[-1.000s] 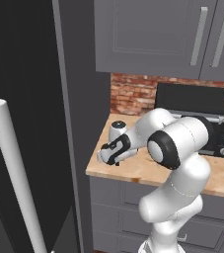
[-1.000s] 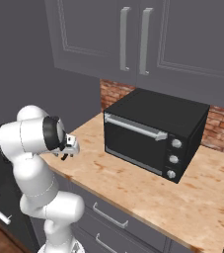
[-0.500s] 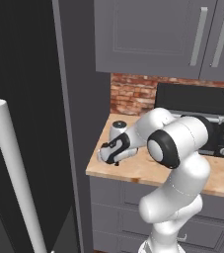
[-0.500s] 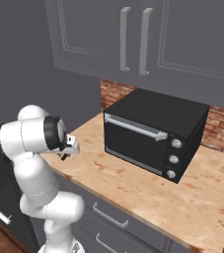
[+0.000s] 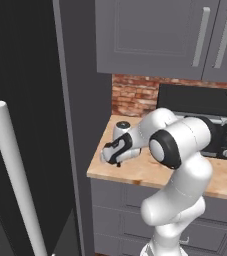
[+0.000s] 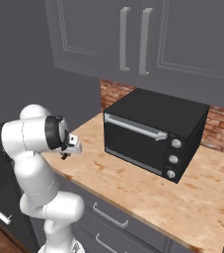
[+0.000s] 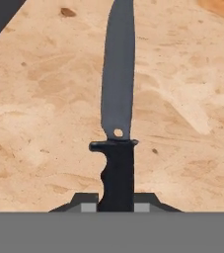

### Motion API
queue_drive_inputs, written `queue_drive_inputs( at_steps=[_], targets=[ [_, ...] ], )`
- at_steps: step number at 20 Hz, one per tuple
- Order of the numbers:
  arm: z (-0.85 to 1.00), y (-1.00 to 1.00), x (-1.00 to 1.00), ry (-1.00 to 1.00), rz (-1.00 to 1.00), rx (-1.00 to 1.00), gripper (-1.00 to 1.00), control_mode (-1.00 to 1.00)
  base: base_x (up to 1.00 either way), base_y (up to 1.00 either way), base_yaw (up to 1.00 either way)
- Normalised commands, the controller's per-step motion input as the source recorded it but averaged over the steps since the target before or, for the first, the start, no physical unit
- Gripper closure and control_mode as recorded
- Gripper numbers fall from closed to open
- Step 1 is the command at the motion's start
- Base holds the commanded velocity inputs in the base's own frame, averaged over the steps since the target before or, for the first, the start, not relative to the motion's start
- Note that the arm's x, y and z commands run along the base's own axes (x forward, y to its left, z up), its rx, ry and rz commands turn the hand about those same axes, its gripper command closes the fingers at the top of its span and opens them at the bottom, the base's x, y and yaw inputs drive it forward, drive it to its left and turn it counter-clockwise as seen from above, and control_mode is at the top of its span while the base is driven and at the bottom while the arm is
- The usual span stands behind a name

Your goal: Retrieve the butter from the fridge and place it on a plate on the dining table. Then retrieve the butter knife by the fridge and place it near the plate.

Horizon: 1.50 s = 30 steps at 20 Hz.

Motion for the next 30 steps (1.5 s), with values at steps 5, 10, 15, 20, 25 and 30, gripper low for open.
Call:
queue_drive_inputs(
  at_steps=[5, 10, 15, 20, 25, 30],
  targets=[
    [0.0, -0.18, 0.06, 0.0, -0.02, 0.0, 1.0, -1.0, 0.0, 0.0, 0.0],
    [0.28, -0.18, -0.07, 0.0, -0.06, 0.0, 1.0, -1.0, 0.0, 0.0, 0.0],
    [0.64, -0.23, -0.49, 0.0, -0.13, 0.0, 1.0, -1.0, 0.0, 0.0, 0.0],
    [0.93, -0.14, -0.78, 0.03, -0.15, 0.0, 1.0, -1.0, 0.0, 0.0, 0.0],
    [0.88, -0.06, -0.9, 0.03, -0.13, 0.0, 1.0, -1.0, 0.0, 0.0, 0.0],
    [0.7, -0.02, -0.91, 0.0, -0.11, 0.0, 1.0, -1.0, 0.0, 0.0, 0.0]
  ],
)
